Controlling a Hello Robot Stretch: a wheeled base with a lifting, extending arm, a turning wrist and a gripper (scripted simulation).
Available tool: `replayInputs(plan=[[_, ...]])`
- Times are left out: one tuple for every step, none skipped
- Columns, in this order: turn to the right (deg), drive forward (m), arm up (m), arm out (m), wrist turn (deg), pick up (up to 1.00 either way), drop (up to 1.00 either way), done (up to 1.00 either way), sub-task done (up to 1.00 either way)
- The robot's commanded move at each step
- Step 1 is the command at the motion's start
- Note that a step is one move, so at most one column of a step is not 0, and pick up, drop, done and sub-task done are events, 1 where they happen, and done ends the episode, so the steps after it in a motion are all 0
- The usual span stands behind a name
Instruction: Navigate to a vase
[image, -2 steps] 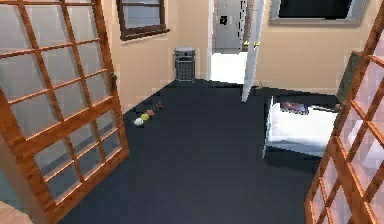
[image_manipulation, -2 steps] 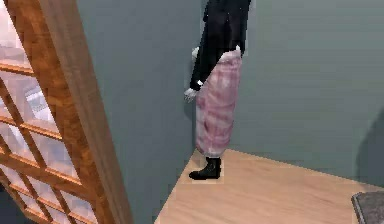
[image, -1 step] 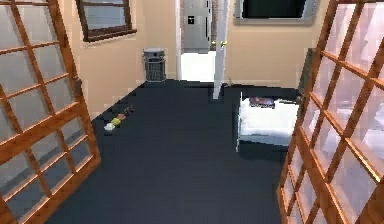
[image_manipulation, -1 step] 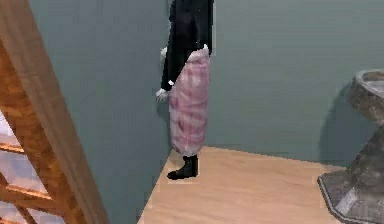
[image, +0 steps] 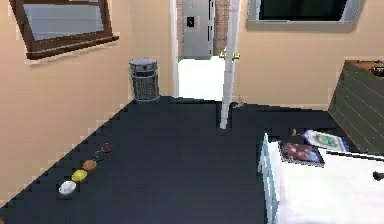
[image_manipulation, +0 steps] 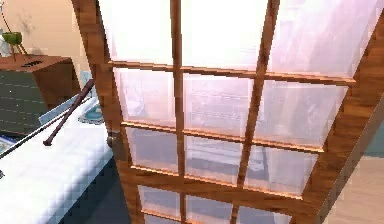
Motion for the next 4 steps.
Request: replayInputs(plan=[[3.0,0.0,0.0,0.0,0.0,0.0,0.0,0.0,0.0],[0.0,0.65,0.0,0.0,0.0,0.0,0.0,0.0,0.0],[15.0,0.0,0.0,0.0,0.0,0.0,0.0,0.0,0.0],[0.0,1.0,0.0,0.0,0.0,0.0,0.0,0.0,0.0]])
